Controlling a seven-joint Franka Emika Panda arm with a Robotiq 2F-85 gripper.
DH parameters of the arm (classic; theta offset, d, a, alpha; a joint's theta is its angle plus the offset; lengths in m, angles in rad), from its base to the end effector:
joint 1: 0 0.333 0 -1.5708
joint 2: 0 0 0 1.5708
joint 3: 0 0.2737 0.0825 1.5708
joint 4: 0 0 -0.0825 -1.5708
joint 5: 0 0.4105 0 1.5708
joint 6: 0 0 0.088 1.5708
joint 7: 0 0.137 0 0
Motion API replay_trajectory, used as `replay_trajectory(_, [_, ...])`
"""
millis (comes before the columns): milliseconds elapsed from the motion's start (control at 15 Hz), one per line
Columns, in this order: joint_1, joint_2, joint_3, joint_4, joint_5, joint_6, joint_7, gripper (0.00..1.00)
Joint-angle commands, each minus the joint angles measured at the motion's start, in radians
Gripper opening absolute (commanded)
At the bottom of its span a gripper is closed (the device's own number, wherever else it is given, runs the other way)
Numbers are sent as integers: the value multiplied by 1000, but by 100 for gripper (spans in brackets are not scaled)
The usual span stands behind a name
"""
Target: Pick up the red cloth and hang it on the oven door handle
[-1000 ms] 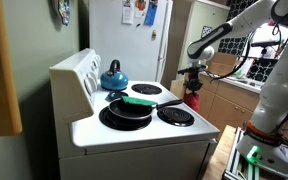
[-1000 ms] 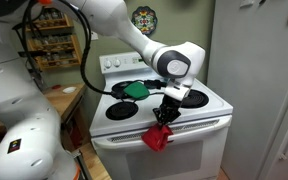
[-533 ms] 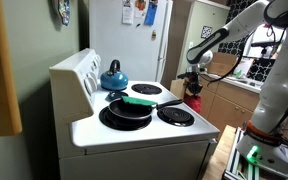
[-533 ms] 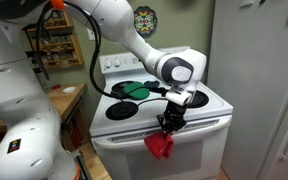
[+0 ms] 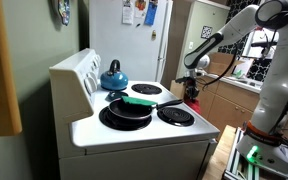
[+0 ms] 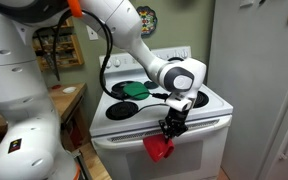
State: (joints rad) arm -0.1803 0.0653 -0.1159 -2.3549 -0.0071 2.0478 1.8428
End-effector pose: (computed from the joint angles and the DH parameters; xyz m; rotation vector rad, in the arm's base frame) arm 0.4447 -0.1373 0.1876 1.3733 -2.4963 -0.3704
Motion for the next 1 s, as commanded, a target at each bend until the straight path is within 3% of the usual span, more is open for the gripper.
replay_trajectory(0, [21, 48, -20, 8, -13, 44, 57, 12])
replay_trajectory(67, [23, 56, -22, 8, -14, 48, 65, 30])
replay_trajectory(667, [42, 12, -29, -14, -50, 72, 72, 95])
replay_trajectory(733, [45, -15, -25, -24, -56, 64, 55, 100])
replay_trajectory(933, [68, -117, -2, -64, -107, 36, -47, 100])
